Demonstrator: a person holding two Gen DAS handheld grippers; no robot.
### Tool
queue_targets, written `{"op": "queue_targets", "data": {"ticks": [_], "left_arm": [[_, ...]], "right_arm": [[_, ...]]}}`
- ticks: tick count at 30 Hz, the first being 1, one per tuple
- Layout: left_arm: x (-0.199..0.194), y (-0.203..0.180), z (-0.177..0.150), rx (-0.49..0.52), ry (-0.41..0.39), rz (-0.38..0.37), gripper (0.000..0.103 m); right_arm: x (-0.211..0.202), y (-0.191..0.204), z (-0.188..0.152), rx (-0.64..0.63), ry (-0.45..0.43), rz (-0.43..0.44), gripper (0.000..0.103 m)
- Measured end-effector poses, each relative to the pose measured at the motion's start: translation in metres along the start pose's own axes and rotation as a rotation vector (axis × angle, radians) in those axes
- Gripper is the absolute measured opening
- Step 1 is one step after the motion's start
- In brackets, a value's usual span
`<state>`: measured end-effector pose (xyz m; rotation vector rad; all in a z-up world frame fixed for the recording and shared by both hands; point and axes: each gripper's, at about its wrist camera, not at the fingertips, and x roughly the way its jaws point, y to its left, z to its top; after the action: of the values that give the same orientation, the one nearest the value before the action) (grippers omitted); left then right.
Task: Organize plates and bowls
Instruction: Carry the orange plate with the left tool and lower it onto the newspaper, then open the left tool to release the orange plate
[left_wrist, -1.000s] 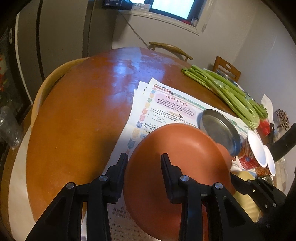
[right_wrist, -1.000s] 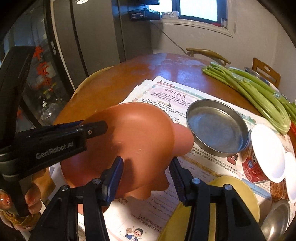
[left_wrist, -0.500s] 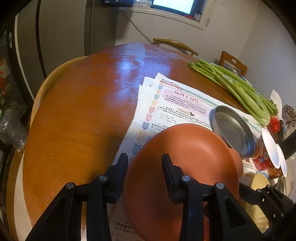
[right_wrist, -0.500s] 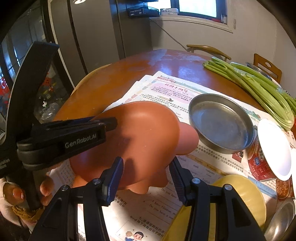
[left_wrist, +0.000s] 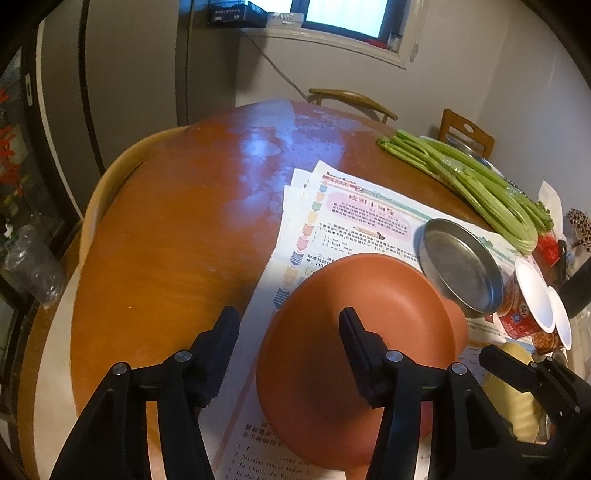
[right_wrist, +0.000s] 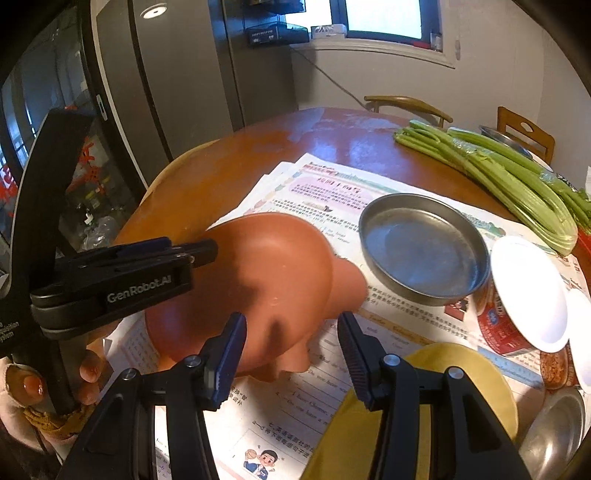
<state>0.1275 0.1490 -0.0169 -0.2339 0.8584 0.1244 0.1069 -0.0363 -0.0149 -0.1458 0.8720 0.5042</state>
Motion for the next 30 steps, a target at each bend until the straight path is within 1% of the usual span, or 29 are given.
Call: {"op": "queue_targets", "data": {"ticks": [6, 9, 15, 25, 30], "left_arm": [[-0.021, -0.003, -0.002, -0.002, -0.025, -0.013, 0.060], [-0.034, -0.007, -0.004, -0.004, -0.037, -0.036, 0.060], [-0.056, -0.025, -0.012, 0.026, -0.059, -0.079, 0.060], [-0.068, -0.059, -0.030, 0.082, -0.045, -0.122, 0.060], [-0.065, -0.073, -0.042, 0.110, -0.010, -0.134, 0.060]], "right_arm": [[-0.019, -0.002, -0.001, 0.006, -0.029, -0.004, 0.052], [-0.028, -0.006, -0.003, 0.004, -0.042, -0.012, 0.052], [-0.049, -0.018, -0.012, 0.019, -0.060, -0.026, 0.052], [-0.081, -0.038, -0.035, 0.058, -0.074, -0.039, 0.052], [-0.091, -0.048, -0.045, 0.072, -0.078, -0.047, 0.052]]}}
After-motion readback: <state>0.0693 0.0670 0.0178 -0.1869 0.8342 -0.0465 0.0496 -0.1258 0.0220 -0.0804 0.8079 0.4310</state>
